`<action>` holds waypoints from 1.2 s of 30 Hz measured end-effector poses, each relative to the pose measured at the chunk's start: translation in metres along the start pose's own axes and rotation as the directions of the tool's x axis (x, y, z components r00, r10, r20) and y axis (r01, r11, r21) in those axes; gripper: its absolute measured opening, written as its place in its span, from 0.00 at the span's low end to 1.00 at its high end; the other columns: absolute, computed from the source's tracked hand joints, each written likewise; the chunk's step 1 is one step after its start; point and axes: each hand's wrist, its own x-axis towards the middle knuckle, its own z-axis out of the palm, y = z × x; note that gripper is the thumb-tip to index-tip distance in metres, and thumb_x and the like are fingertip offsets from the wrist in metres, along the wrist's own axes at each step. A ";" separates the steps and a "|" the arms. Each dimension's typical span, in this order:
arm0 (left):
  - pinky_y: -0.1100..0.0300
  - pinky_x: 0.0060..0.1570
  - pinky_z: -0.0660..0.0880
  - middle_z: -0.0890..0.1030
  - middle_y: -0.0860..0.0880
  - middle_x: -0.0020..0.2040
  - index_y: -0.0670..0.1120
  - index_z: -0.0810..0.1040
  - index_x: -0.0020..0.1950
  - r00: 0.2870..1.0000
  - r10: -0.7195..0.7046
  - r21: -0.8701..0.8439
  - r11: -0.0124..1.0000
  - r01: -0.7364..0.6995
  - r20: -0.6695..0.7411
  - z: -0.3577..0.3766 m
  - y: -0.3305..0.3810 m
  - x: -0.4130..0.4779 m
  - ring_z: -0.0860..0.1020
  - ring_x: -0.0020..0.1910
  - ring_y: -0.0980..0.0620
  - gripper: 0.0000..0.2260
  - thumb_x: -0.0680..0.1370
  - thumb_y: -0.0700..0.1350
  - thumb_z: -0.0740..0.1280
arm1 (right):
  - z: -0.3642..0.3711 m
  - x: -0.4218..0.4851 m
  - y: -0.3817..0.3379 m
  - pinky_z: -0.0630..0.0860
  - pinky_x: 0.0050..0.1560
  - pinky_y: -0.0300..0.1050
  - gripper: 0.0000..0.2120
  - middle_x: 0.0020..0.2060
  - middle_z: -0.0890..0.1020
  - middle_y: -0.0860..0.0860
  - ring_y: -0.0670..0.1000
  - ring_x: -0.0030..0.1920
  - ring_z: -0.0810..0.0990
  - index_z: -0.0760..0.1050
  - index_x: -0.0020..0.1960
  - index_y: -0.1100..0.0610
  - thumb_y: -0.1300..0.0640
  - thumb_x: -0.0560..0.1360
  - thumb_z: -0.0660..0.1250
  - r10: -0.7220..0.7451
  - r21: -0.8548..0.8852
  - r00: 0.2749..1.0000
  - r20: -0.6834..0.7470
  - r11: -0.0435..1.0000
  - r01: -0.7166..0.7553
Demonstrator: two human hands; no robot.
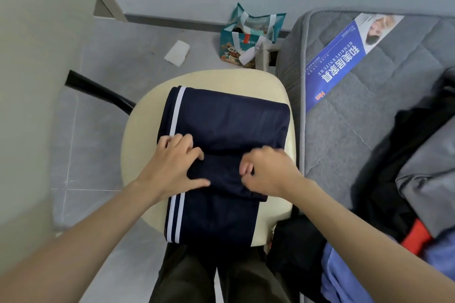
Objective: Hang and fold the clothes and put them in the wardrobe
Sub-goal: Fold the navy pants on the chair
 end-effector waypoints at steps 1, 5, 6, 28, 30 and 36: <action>0.53 0.52 0.66 0.69 0.49 0.46 0.47 0.79 0.54 0.982 0.024 -0.041 0.999 -0.032 -0.185 -0.002 0.004 0.006 0.71 0.45 0.48 0.20 0.71 0.60 0.67 | -0.002 0.001 -0.002 0.69 0.56 0.47 0.10 0.49 0.80 0.46 0.53 0.53 0.74 0.78 0.51 0.51 0.56 0.71 0.62 0.003 0.029 0.972 -0.234 1.000 0.004; 0.42 0.68 0.61 0.70 0.41 0.67 0.46 0.70 0.71 0.906 -0.102 -0.058 0.995 0.085 -0.410 -0.005 0.018 0.045 0.68 0.66 0.40 0.20 0.79 0.43 0.61 | 0.000 0.023 -0.013 0.60 0.71 0.54 0.24 0.71 0.67 0.57 0.59 0.71 0.63 0.66 0.72 0.57 0.60 0.76 0.61 0.075 0.111 0.826 -0.558 0.994 -0.016; 0.39 0.71 0.54 0.63 0.41 0.73 0.49 0.64 0.75 0.929 -0.166 -0.055 0.986 0.156 -0.330 -0.002 0.019 0.052 0.61 0.72 0.38 0.23 0.80 0.45 0.59 | 0.005 0.030 -0.015 0.53 0.75 0.57 0.27 0.76 0.57 0.56 0.59 0.76 0.54 0.57 0.77 0.55 0.57 0.79 0.58 0.092 0.091 0.871 -0.482 0.994 -0.055; 0.61 0.40 0.77 0.81 0.55 0.39 0.51 0.78 0.41 0.684 -0.695 -0.859 0.194 0.475 0.221 -0.003 -0.009 0.027 0.80 0.42 0.53 0.06 0.73 0.50 0.73 | 0.038 0.014 0.011 0.68 0.41 0.27 0.36 0.49 0.72 0.34 0.37 0.42 0.73 0.59 0.73 0.45 0.63 0.72 0.70 0.529 0.757 0.786 -0.321 0.641 -0.122; 0.68 0.35 0.76 0.82 0.57 0.37 0.53 0.79 0.41 0.703 -0.695 -0.916 0.168 0.363 0.151 -0.013 -0.008 0.033 0.81 0.39 0.59 0.04 0.73 0.49 0.73 | 0.031 0.014 0.015 0.66 0.41 0.21 0.31 0.44 0.72 0.28 0.29 0.43 0.73 0.64 0.69 0.44 0.64 0.72 0.69 0.525 0.754 0.737 -0.426 0.656 -0.032; 0.64 0.42 0.77 0.81 0.59 0.40 0.52 0.79 0.45 0.672 -0.738 -0.962 0.136 0.239 0.063 -0.018 -0.012 0.066 0.78 0.39 0.62 0.01 0.76 0.47 0.70 | -0.001 0.030 0.032 0.63 0.45 0.18 0.21 0.42 0.76 0.28 0.30 0.42 0.73 0.72 0.61 0.48 0.66 0.73 0.66 0.546 0.735 0.609 -0.576 0.672 0.092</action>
